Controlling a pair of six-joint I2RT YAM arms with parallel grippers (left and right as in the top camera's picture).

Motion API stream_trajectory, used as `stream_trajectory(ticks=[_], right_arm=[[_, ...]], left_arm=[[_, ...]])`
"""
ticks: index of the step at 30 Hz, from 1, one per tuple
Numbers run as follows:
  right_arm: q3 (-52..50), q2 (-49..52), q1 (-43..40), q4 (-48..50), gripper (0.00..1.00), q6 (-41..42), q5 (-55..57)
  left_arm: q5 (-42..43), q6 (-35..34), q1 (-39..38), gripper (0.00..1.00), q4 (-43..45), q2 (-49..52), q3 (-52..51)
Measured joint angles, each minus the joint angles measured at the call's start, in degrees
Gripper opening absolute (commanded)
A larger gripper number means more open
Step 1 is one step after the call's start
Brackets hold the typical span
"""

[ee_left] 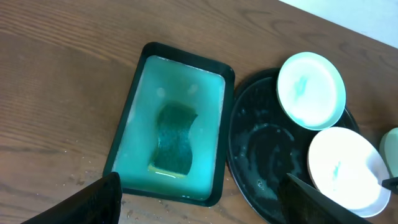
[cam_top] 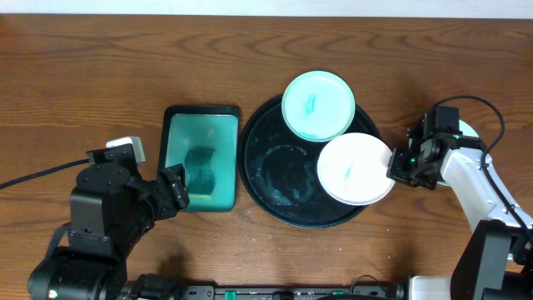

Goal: Clean dirty plates on tray and stack at the side
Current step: 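Move right gripper back to grip the white plate's rim on the tray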

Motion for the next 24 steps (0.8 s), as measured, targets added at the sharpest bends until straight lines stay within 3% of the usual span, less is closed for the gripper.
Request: stream_trajectory(ticks=[6, 11, 16, 24], right_arm=[[0.0, -2.82, 5.16, 1.7, 0.01, -2.32, -8.59], [0.02, -4.28, 13.46, 3.65, 0.01, -2.54, -9.33], [-0.02, -2.25, 20.83, 4.55, 0.01, 4.42, -3.61], [-0.79, 5.77, 24.59, 7.72, 0.01, 12.66, -0.74]], left_arm=[[-0.02, 0.0, 0.0, 0.8, 0.0, 0.0, 0.0], [-0.02, 0.0, 0.0, 0.8, 0.0, 0.0, 0.0], [0.22, 0.0, 0.0, 0.8, 0.0, 0.0, 0.0], [1.6, 0.0, 0.0, 0.8, -0.22, 0.7, 0.0]])
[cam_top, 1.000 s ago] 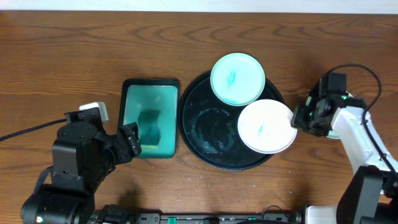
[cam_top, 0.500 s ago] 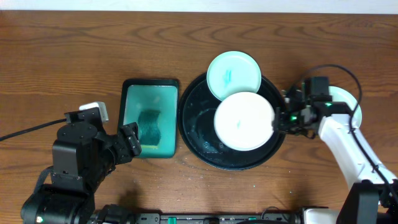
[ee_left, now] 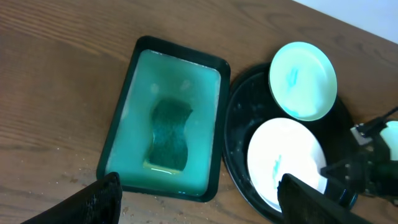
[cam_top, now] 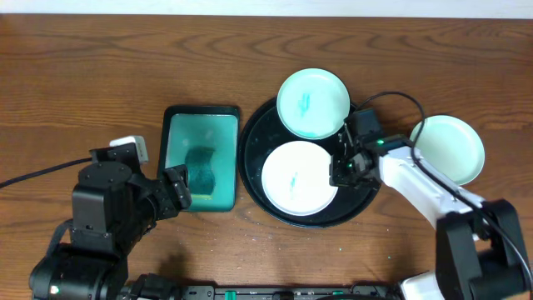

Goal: Clean dirty plates on tray and stack at the side
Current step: 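Move right gripper back to grip the white plate's rim on the tray, then grasp the sponge in the basin with the left gripper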

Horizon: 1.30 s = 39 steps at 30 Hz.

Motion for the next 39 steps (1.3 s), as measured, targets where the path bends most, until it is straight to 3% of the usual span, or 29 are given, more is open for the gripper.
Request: stream_trajectory(ticks=[5, 9, 12, 15, 22, 29, 32, 37, 39], right_arm=[[-0.11, 0.57, -1.27, 2.84, 0.03, 2.8, -0.48], [-0.04, 0.63, -4.66, 5.73, 0.27, 2.4, -3.21], [-0.04, 0.44, -6.14, 5.44, 0.32, -0.26, -5.11], [-0.04, -1.18, -6.05, 4.98, 0.33, -4.11, -6.27], [0.17, -11.39, -6.08, 1.53, 0.31, -11.8, -6.99], [0.39, -14.01, -6.08, -2.32, 0.31, -13.9, -5.03], [0.39, -14.01, -6.08, -4.04, 0.3, -14.12, -3.17], [0.39, -14.01, -6.08, -4.96, 0.29, -14.29, -1.64], [0.39, -14.01, -6.08, -4.96, 0.29, -14.32, -1.33]], left_arm=[[0.37, -0.02, 0.0, 0.8, 0.46, 0.09, 0.0], [0.57, -0.02, 0.0, 0.8, 0.22, 1.62, 0.0], [0.63, -0.02, 0.0, 0.8, -0.83, 4.72, -0.02], [0.81, -0.02, 0.0, 0.79, -1.49, 9.31, -0.35], [-1.64, -0.11, 0.0, 0.61, 0.33, 26.38, -1.14], [-2.95, -0.24, 0.0, 0.56, 7.15, 46.86, -1.2], [-2.89, -0.31, 0.0, 0.47, 9.57, 54.93, -1.2], [-1.4, -0.48, -0.04, 0.08, 11.65, 62.03, -0.72], [-0.37, -0.57, -0.35, 0.07, 11.91, 62.14, -0.5]])
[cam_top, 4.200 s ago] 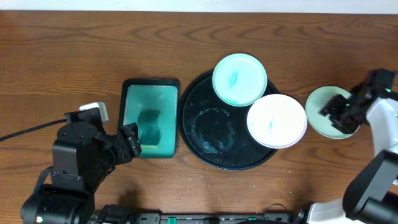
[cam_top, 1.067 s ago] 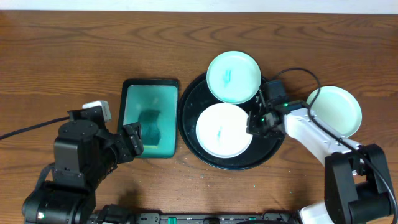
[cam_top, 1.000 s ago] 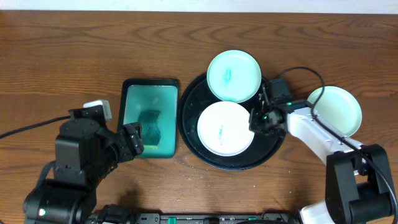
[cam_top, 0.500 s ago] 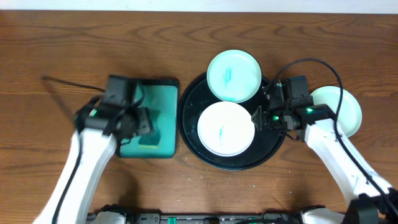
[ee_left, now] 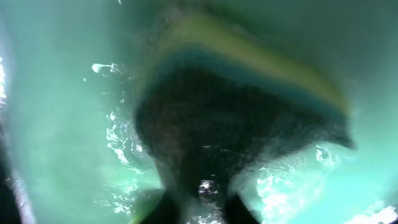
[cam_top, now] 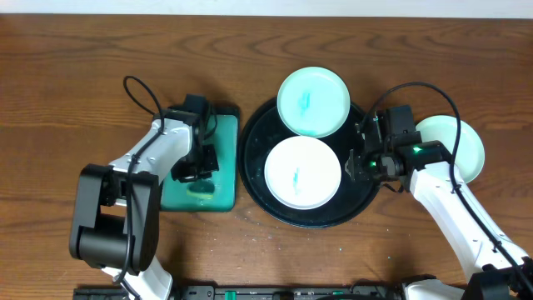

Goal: Clean dirty plates on tray and stack at the side
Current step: 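Grasp the sponge in the basin with the left gripper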

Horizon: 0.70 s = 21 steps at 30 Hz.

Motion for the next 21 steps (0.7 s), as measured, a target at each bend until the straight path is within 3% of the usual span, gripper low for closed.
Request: stream_trajectory(ticks=[8, 16, 21], right_arm=[[0.0, 0.0, 0.0, 0.85, 0.24, 0.37, 1.62], [0.0, 0.0, 0.0, 2.91, 0.24, 1.9, 3.93], [0.0, -0.02, 0.0, 3.02, 0.24, 2.43, 4.24]], left_arm=[[-0.28, 0.28, 0.0, 0.07, -2.95, -2.43, 0.04], [-2.73, 0.28, 0.28, 0.07, -4.39, -19.61, 0.07], [-4.76, 0.28, 0.31, 0.07, -4.57, -22.34, 0.09]])
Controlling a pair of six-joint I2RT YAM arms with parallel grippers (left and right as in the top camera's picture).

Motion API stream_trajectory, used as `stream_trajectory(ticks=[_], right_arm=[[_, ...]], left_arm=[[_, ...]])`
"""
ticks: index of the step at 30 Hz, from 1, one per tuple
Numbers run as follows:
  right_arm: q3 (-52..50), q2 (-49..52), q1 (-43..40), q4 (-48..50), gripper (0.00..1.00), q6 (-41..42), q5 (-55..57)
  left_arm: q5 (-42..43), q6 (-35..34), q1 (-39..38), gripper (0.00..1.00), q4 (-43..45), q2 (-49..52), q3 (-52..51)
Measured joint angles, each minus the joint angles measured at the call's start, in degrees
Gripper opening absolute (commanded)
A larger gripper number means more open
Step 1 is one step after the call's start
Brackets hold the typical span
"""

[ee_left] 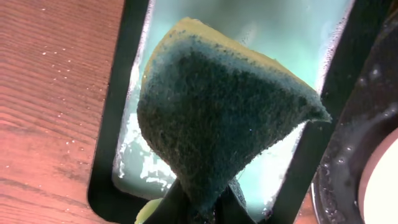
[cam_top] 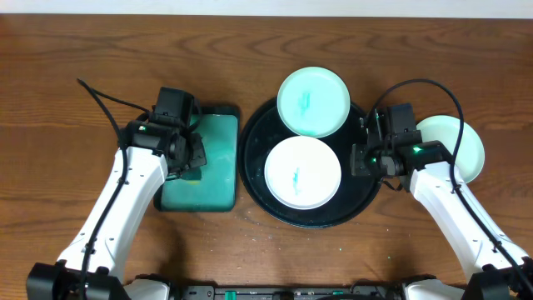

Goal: Clean dirty plates on tray and stack at the side
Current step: 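Grasp the sponge in the basin with the left gripper, then scrub the white plate with the sponge in the left gripper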

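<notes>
My left gripper [ee_left: 200, 208] is shut on a dark green sponge with a yellow backing [ee_left: 217, 118], held just above the green water basin [ee_left: 127, 93]. Overhead, the left gripper [cam_top: 186, 157] hangs over the basin's left half [cam_top: 212, 179]. A white plate with a teal smear [cam_top: 302, 172] lies in the middle of the round black tray [cam_top: 275, 212]. A teal smeared plate [cam_top: 314, 102] rests on the tray's far rim. My right gripper [cam_top: 360, 158] sits at the tray's right rim, just clear of the white plate; its jaws are too small to read.
Another pale green plate [cam_top: 458, 146] lies on the wooden table right of the tray, partly under the right arm. The black tray's wet rim [ee_left: 367, 124] shows right of the basin. Cables loop behind both arms.
My left gripper was down in the basin's water on the sponge; now it holds the sponge lifted out above the basin. The right gripper stays at the tray's right rim.
First the sponge lay in the basin with my left arm back near the front, and the right gripper had the white plate at the tray's right edge. Then the plate lay in the tray's middle. Later the left gripper was on the sponge, now lifted.
</notes>
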Motion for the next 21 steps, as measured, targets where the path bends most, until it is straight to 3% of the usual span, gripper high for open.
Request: stream_trajectory(ticks=[14, 21], right_arm=[[0.0, 1.7, 0.0, 0.63, 0.29, 3.48, 2.38], [-0.04, 10.99, 0.0, 5.35, 0.29, 1.79, -1.97]], left_arm=[[2.75, 0.0, -0.57, 0.07, 0.44, 0.11, 0.0], [6.58, -1.36, -8.52, 0.07, 3.98, 0.17, 0.0]])
